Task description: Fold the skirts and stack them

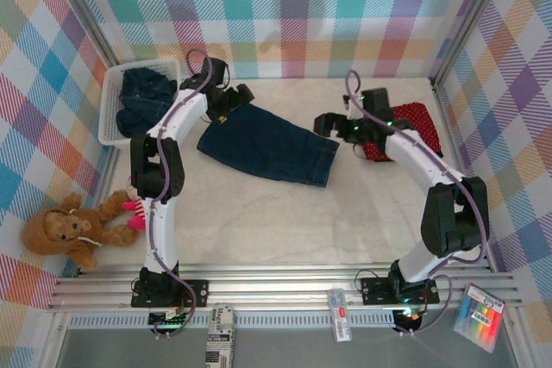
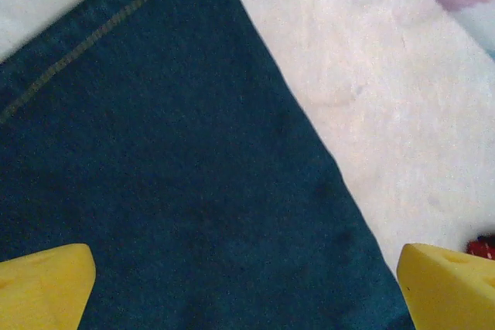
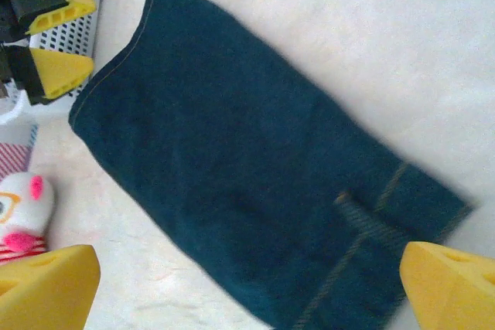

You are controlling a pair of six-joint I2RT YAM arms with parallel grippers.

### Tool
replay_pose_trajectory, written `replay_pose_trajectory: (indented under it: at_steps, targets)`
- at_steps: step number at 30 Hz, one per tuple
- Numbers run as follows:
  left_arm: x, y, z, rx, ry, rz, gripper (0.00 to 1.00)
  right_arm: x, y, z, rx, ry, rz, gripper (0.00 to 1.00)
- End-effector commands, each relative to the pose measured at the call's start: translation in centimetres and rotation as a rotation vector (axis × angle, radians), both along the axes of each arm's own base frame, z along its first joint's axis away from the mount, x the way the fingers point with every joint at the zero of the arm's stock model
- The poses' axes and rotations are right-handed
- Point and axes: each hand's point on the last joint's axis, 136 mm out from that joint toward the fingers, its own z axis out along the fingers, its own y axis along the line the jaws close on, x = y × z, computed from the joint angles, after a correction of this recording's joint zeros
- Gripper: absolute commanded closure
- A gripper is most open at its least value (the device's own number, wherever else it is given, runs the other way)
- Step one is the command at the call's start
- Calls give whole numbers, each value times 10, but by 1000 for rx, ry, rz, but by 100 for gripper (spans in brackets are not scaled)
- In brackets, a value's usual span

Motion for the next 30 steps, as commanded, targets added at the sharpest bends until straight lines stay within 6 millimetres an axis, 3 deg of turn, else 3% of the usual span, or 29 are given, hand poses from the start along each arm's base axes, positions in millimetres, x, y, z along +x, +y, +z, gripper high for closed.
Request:
replay_pose_trajectory:
  at_steps: [1, 4, 7, 11, 15, 17, 20, 25, 28, 30]
  targets:
    - [-8, 16, -22, -53, 89, 22, 0, -11, 18, -28, 120, 177, -204, 1]
    - [-17, 44, -44, -13, 140, 91, 0, -29, 39, -62, 181, 296, -181, 1]
    - [-33, 66, -66, 27, 171, 138, 0, -44, 43, -101, 131, 418, -162, 1]
    - [-74, 84, -110, 89, 280, 171, 0, -64, 11, -151, -80, 542, -220, 1]
    - [-119, 85, -136, 67, 356, 195, 0, -74, -17, -167, -194, 577, -223, 1]
    - [-135, 76, -130, 2, 361, 196, 0, -71, -27, -164, -212, 564, -222, 1]
    - [-149, 58, -97, -72, 312, 178, 0, -56, -24, -139, -199, 476, -168, 1]
    - [-158, 40, -27, -90, 193, 152, 0, -38, 9, -81, -73, 370, -63, 1]
    - [-165, 6, -8, -162, 155, 103, 0, -32, 42, -53, 36, 322, 8, 1]
    - [-171, -23, -7, -231, 160, 77, 0, -27, 64, -42, 93, 311, 58, 1]
